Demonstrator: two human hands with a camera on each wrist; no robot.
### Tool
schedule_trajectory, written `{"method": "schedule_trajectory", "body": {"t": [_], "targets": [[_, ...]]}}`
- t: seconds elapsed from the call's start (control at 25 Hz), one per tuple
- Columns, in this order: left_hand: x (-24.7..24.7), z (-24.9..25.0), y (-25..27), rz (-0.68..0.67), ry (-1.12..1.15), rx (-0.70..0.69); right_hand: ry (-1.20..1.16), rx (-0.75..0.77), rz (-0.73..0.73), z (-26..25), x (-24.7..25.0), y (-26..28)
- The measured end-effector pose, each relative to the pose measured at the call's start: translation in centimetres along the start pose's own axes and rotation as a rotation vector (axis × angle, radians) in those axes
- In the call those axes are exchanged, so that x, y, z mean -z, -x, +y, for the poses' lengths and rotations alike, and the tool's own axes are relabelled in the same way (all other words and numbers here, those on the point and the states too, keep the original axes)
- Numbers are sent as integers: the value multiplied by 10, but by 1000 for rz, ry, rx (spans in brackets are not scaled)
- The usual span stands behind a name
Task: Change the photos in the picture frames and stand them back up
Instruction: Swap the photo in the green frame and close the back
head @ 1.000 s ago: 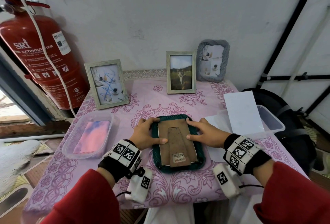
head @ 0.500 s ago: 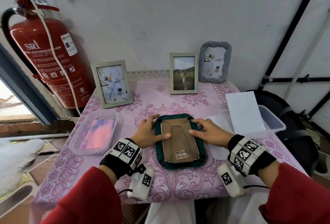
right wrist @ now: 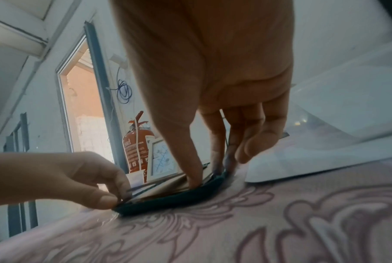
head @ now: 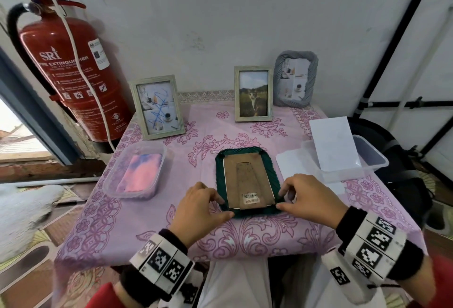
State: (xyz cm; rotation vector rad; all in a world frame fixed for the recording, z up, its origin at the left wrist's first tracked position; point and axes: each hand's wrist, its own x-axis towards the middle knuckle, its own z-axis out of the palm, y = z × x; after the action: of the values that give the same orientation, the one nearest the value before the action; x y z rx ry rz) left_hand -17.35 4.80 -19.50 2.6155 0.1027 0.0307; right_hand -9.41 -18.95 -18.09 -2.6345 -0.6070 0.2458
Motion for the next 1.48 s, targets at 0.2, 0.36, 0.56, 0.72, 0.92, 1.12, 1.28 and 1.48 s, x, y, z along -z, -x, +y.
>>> {"method": "schedule_trajectory", "body": {"t": [0.2,0.36,0.56,0.72,0.92,1.12,1.28,1.48], "targets": [[-8,1,6,87,139,25,-67,-66,67,0,-8,2],[-14,-2,8,122,279,56,-155,-59,105,3,-14,1],[-16,-4,9,145,362,47,-269,-30,145,4,-19,4],[-15,-3,9,152,370,38,-293,8,164,2,-22,6],[-13,-4,7,148,380,2,-330,40,153,2,-20,8],[-10,-4,6,116,354,-74,-346,51,137,1,-19,7],[-9,-3,5,83,340,-121,-370,45,133,0,-20,7],[-7,-3,3,33,265,-136,-362,46,114,0,-17,6]]}}
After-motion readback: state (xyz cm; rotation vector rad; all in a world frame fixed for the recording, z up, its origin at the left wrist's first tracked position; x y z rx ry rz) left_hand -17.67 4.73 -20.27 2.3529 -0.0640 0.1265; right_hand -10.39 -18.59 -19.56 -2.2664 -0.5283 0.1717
